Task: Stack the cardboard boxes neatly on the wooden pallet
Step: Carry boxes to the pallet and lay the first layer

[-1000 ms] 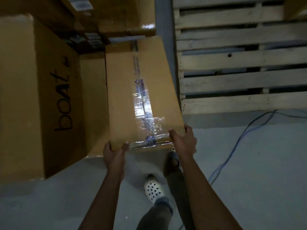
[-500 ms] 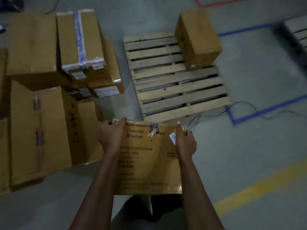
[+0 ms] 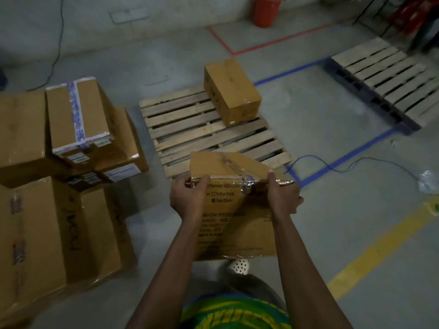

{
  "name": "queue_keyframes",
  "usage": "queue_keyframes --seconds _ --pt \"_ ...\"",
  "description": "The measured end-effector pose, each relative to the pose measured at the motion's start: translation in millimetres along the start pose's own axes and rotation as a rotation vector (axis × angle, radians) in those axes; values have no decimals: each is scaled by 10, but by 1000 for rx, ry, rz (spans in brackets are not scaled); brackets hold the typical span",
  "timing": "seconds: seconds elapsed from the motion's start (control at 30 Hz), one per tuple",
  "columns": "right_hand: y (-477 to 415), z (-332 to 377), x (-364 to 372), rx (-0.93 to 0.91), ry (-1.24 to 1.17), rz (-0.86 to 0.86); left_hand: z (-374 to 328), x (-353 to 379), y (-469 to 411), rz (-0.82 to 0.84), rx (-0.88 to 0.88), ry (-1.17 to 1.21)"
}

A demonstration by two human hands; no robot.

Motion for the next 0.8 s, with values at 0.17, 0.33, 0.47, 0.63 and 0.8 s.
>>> queue_keyframes --seconds 0.17,0.33,0.47,0.63,0.8 --pt "-681 223 -369 -75 -9 -95 -71 658 243 -37 -42 100" --pt "-1331 462 -495 -80 31 -140 -176 1270 119 -60 -53 72" --pt "-1920 614 -479 -37 120 -158 -205 1889 -117 -46 -56 -17" --pt "-2760 910 -158 30 231 -140 -102 2810 -652 -15 -139 -103" --pt "-3582 1421 127 54 218 -102 -276 3607 -1182 -24 -238 -82"
Point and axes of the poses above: each hand's wrist, its own y-axis away from the middle knuckle, its own x-axis out of the palm, z = x × y, the point moved 8 cm from there along -y, towards the middle knuckle, and after that the axes turned 14 degrees about y, right-handed, at the moved point
